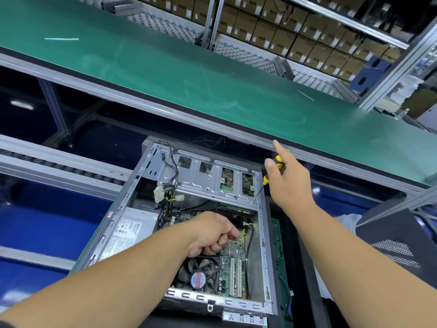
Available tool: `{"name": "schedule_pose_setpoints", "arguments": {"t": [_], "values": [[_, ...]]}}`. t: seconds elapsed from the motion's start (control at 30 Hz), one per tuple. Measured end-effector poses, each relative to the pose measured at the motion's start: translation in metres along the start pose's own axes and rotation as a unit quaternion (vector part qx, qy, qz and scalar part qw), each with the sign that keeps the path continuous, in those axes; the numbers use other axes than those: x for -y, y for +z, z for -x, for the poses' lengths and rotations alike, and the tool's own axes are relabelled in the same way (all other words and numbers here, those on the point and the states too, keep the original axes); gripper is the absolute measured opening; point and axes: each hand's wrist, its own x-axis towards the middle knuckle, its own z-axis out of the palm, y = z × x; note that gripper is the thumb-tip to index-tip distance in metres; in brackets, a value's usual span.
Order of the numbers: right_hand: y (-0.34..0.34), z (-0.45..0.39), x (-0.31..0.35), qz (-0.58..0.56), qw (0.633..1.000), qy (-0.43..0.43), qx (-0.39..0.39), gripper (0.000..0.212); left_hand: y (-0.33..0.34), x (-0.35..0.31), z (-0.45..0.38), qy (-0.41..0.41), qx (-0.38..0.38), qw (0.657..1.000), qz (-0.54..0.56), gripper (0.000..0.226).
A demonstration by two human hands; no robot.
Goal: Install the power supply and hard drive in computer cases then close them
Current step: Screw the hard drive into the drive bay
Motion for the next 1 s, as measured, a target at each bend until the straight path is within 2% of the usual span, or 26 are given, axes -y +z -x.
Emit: {"name": "schedule_pose_setpoints", "arguments": {"t": [0.07, 0.17, 0.27, 0.4, 0.47, 0.57, 0.63, 0.77, 0.8, 0.9, 1.0], "values": [[-0.001, 0.000, -0.003, -0.059, 0.997, 0.000, 0.041, 0.054, 0.000, -0.001, 0.001, 0.000, 0.003, 1.000, 0.019, 0.028], [-0.001, -0.004, -0.004, 0.025, 0.999, 0.002, -0.033, 0.046, 0.001, -0.003, 0.003, 0.009, 0.039, 0.999, 0.026, 0.028], [-0.002, -0.003, -0.007, 0.070, 0.994, 0.014, -0.081, 0.049, 0.005, -0.002, 0.006, 0.018, 0.099, 0.995, -0.002, 0.025], [-0.005, 0.001, -0.012, -0.034, 0.999, -0.018, 0.022, 0.057, 0.008, 0.001, 0.007, 0.038, 0.151, 0.988, 0.014, 0.006], [-0.007, -0.001, -0.013, -0.029, 0.999, -0.010, 0.014, 0.055, 0.008, 0.001, 0.006, 0.060, 0.162, 0.985, 0.000, 0.007], [-0.006, -0.003, -0.011, 0.049, 0.996, 0.020, -0.072, 0.050, 0.009, 0.001, 0.005, 0.070, 0.158, 0.985, -0.027, 0.013], [-0.005, -0.001, -0.012, 0.059, 0.994, 0.016, -0.086, 0.053, 0.009, 0.001, 0.004, 0.069, 0.151, 0.986, -0.028, 0.019], [-0.005, 0.001, -0.011, -0.076, 0.997, -0.002, 0.028, 0.056, 0.009, 0.002, 0.002, 0.091, 0.123, 0.988, -0.032, 0.022], [-0.006, 0.000, -0.011, -0.077, 0.997, 0.000, 0.031, 0.055, 0.009, 0.001, 0.002, 0.096, 0.114, 0.988, -0.033, 0.022], [-0.004, -0.002, -0.008, 0.030, 0.998, 0.018, -0.052, 0.047, 0.012, -0.002, 0.002, 0.096, 0.102, 0.990, -0.017, 0.020], [-0.002, 0.001, -0.008, 0.034, 0.995, 0.033, -0.083, 0.054, 0.012, -0.003, 0.002, 0.090, 0.101, 0.991, -0.006, 0.018]]}}
